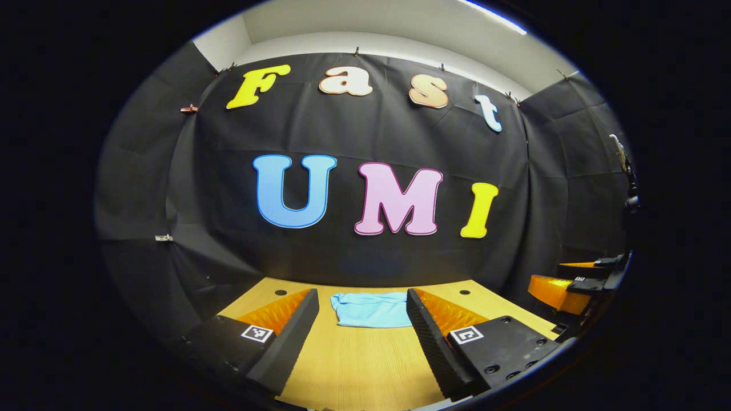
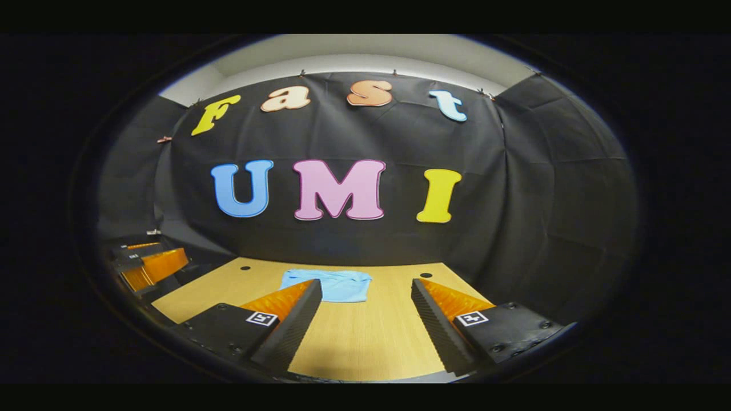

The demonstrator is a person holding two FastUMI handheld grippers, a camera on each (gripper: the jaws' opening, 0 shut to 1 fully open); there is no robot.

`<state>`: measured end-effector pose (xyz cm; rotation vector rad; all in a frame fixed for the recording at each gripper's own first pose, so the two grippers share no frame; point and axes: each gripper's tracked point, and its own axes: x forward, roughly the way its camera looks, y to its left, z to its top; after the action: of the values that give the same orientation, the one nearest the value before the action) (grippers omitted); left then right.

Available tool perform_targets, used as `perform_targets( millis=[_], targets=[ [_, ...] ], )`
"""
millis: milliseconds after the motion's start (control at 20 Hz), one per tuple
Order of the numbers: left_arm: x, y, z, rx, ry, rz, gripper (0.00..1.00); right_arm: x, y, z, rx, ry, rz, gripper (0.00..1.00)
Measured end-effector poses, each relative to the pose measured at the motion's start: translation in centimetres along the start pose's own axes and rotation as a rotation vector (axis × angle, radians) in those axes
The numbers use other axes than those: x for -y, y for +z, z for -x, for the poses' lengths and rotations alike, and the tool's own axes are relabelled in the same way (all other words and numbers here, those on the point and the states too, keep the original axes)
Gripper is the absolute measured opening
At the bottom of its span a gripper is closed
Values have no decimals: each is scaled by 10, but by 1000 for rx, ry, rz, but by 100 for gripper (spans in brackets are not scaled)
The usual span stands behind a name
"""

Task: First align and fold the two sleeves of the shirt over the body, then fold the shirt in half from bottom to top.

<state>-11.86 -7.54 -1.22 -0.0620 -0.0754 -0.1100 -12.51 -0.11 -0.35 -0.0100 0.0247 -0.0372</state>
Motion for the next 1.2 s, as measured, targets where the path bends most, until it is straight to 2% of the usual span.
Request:
perform_targets(
  millis=[50,100,150,200,400,750,850,900,1100,1150,1200],
  targets=[
    [-2,-1,2,4,6,-13,92,0,0,0,0,-2,8,97],
    [-10,-3,5,7,28,-30,96,-1,-1,0,-3,0,12,95],
    [-16,-4,8,7,45,-39,96,-4,-3,0,-8,8,11,99],
    [-17,-6,9,7,50,-37,96,-7,-4,0,-11,15,8,97],
    [-14,-21,17,-24,41,2,97,-12,2,5,12,24,1,97],
    [-8,-23,31,-35,35,-34,96,-4,0,4,13,39,8,97],
    [-8,-20,30,-29,38,-40,96,6,0,2,15,22,41,95],
    [-8,-21,28,-30,36,-35,96,13,1,2,13,7,48,97],
    [-2,-29,23,-46,20,9,97,29,4,3,10,-33,45,97],
    [-1,-34,22,-51,13,14,96,33,4,3,11,-47,51,94],
    [-1,-38,21,-57,12,8,96,36,3,3,10,-63,58,97]
  ],
)
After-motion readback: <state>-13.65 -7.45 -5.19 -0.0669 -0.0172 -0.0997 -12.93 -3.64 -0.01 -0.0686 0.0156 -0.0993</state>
